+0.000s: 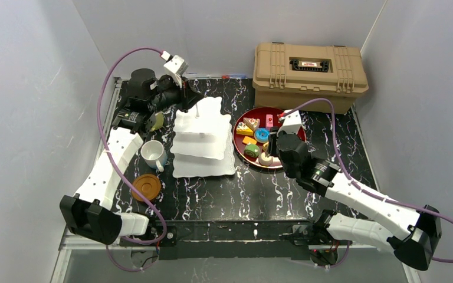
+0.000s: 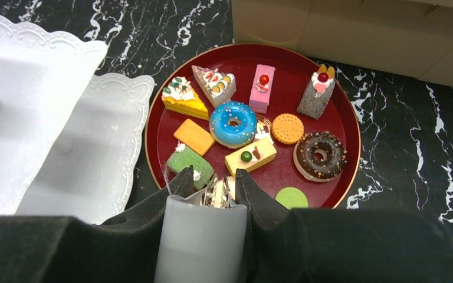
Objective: Serve the afternoon tea
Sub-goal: Move the desert table to the center of the board, then pick up the desert from the tray.
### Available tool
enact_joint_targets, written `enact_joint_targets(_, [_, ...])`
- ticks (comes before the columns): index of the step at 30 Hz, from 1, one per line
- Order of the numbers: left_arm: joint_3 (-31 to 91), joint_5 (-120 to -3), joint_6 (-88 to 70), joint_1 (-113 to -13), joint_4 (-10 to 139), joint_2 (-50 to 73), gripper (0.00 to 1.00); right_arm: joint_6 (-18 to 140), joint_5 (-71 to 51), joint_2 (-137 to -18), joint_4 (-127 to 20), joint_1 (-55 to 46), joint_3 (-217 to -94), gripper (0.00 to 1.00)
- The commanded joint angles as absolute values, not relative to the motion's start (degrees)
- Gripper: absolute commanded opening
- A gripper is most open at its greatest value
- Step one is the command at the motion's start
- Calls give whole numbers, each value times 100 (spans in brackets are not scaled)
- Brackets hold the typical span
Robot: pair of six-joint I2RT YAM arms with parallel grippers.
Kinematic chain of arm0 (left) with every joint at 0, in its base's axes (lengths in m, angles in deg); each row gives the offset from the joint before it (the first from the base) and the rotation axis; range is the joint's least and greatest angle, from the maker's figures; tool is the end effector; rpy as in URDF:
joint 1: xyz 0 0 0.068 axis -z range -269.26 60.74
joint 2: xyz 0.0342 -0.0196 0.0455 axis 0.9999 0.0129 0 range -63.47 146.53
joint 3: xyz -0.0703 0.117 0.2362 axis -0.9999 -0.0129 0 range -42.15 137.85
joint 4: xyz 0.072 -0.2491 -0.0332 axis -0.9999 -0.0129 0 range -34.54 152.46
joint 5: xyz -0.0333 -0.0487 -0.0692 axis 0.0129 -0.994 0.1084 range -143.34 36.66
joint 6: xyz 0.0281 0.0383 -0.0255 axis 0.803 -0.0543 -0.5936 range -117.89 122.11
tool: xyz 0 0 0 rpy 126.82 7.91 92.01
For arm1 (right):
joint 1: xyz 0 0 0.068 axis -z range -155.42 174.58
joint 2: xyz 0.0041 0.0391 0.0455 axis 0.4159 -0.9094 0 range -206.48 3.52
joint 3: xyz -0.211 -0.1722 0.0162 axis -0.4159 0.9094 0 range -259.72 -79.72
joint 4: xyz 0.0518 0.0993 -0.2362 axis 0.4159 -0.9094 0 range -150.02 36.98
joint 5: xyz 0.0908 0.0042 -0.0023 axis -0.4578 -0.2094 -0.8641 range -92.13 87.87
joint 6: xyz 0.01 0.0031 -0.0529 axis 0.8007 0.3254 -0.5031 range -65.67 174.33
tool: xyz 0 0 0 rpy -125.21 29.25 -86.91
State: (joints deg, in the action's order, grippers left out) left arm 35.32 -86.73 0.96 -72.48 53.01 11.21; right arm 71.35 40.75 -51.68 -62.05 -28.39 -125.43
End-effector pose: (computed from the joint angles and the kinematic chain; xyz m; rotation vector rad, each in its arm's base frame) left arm 0.2769 -0.1039 0.4279 0.6655 1.5858 -0.7228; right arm 0.1494 0.1575 0.3172 -0.0693 1.8073 0.1583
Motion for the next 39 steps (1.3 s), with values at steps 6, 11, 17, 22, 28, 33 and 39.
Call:
enact_joint_targets(6, [3437, -8251, -238, -6953, 5243, 658, 1, 7266, 3949, -5194, -5557, -2695, -12364, 18])
enact_joint_targets(11, [3402, -8035, -231, -6867, 5124, 546, 0, 7196, 3780, -5330, -5397, -2641, -12444, 18])
enact_joint_targets(17, [3414, -7768, -101, -6867, 5047, 451, 30, 7139, 3525, -5398, -5354, -2466, -12485, 18])
enact_joint_targets(22, [3531, -7724, -27, -6868, 4798, 417, 66, 7076, 3014, -5503, -5039, -2286, -12478, 19])
enact_joint_targets(28, [4063, -7843, 368, -6869, 3816, 462, 98, 6770, 2170, -5525, -4898, -1972, -12541, 22])
enact_joint_targets(33, [4567, -7624, 618, -6916, 3189, 557, 98, 6720, 1448, -5514, -4837, -1598, -12533, 24])
enact_joint_targets(39, [4719, -7408, 635, -7050, 3044, 543, 98, 6629, 1142, -5691, -4704, -1493, -12544, 28])
